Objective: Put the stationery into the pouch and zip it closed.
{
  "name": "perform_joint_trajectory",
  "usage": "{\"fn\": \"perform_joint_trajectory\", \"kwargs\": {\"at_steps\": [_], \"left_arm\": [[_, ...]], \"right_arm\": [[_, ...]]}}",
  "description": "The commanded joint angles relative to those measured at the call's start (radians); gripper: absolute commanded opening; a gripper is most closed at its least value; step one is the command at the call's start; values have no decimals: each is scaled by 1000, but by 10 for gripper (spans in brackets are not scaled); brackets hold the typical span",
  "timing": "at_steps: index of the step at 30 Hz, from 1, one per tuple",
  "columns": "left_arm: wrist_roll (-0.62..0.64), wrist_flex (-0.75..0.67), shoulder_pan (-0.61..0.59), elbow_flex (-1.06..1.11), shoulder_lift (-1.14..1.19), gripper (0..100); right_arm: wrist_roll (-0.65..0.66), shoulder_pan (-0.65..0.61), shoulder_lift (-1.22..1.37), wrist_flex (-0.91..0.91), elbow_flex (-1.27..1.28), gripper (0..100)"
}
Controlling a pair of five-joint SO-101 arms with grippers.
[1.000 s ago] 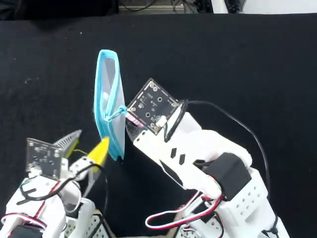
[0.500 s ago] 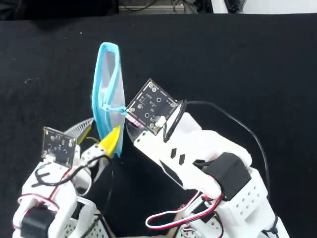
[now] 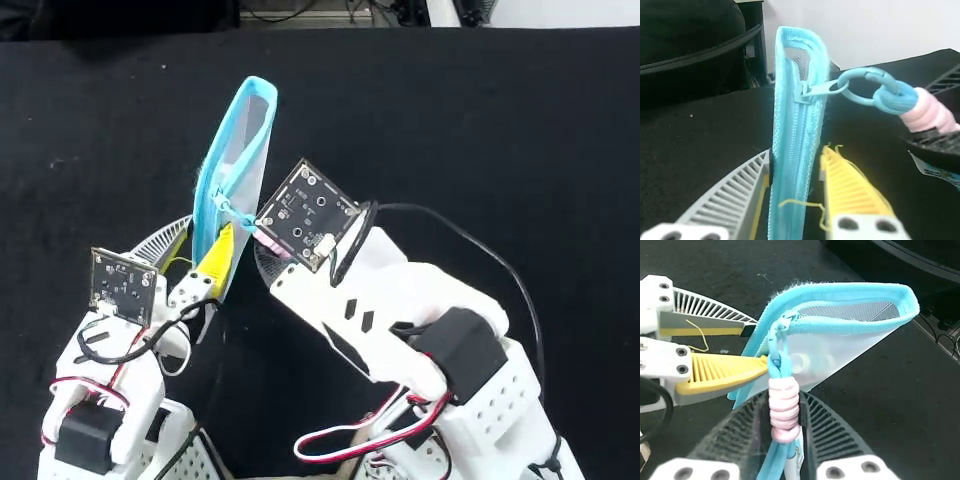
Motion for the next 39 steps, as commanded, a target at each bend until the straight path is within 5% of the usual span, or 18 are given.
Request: {"fn": "perform_joint_trajectory", "kwargs": {"at_steps": [1, 13, 20, 27, 34, 39], "left_arm": [[0, 54, -10, -7, 3, 205], [-6, 31, -108, -21, 2, 213], [0, 28, 13, -5, 2, 211], [-8, 46, 90, 8, 2, 26], [-12, 43, 77, 27, 2, 41], [-173, 51, 8, 39, 2, 28]], "right_arm": [[8, 12, 2, 5, -5, 12], [8, 12, 2, 6, -4, 12], [8, 12, 2, 6, -4, 12], [8, 14, -70, 48, 8, 11], [8, 11, -257, -38, 228, 11], [8, 9, -395, -199, 437, 11]]}}
